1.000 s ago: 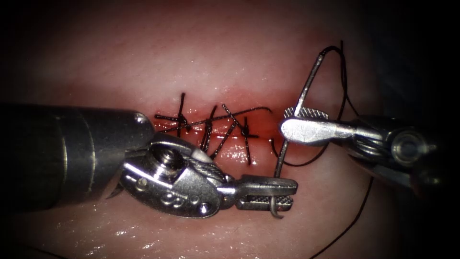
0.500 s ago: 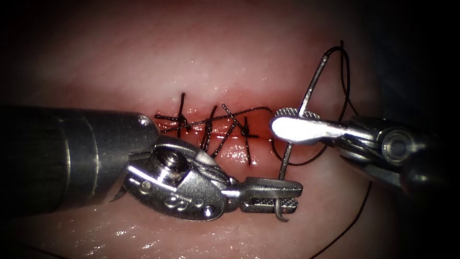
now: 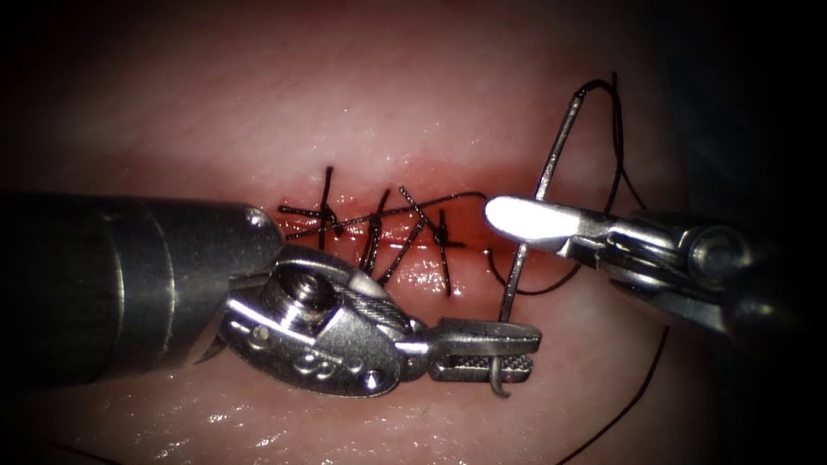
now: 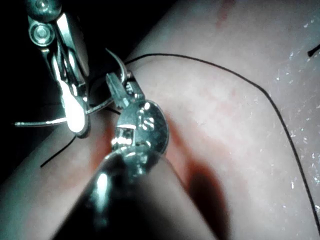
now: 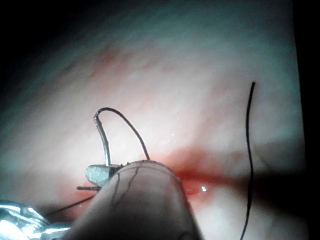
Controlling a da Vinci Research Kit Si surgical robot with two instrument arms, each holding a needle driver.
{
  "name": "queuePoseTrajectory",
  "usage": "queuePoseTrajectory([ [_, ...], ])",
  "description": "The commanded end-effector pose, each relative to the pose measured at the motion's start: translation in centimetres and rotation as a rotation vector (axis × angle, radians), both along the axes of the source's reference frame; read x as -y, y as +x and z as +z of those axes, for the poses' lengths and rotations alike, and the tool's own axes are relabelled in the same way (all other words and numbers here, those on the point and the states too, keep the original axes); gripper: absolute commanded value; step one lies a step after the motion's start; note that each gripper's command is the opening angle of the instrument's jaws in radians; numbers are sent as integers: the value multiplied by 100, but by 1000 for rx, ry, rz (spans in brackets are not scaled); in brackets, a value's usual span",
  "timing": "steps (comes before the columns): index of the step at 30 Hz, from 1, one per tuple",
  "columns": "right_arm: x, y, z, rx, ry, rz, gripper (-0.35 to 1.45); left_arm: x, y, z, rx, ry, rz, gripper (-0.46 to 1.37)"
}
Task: Wound Closure
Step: Pass the needle from the left to the right gripper
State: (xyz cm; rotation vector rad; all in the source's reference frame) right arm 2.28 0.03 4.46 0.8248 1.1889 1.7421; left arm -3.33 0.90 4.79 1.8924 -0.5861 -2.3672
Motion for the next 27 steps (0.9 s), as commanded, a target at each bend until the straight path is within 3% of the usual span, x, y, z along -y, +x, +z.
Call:
queuePoseTrajectory([
  [1, -1, -2, 0, 10, 3, 3, -35, -1, 0, 0, 11, 34, 2, 86],
  [3, -3, -5, 2, 12, 3, 5, -35, -5, -1, -3, 19, 102, -42, 115],
  [5, -4, -7, 2, 18, 4, 8, -35, -9, -2, -5, 21, 137, -70, 121],
  [9, -6, -10, 3, 16, 1, 14, -35, -12, -2, -8, 22, 182, -115, 119],
  [22, -12, -18, 5, 20, -114, -12, -35, -8, 2, -7, 69, 280, -111, 116],
  [27, -15, -29, 6, 56, -332, -101, -35, -6, 7, -3, 71, 377, -101, 104],
])
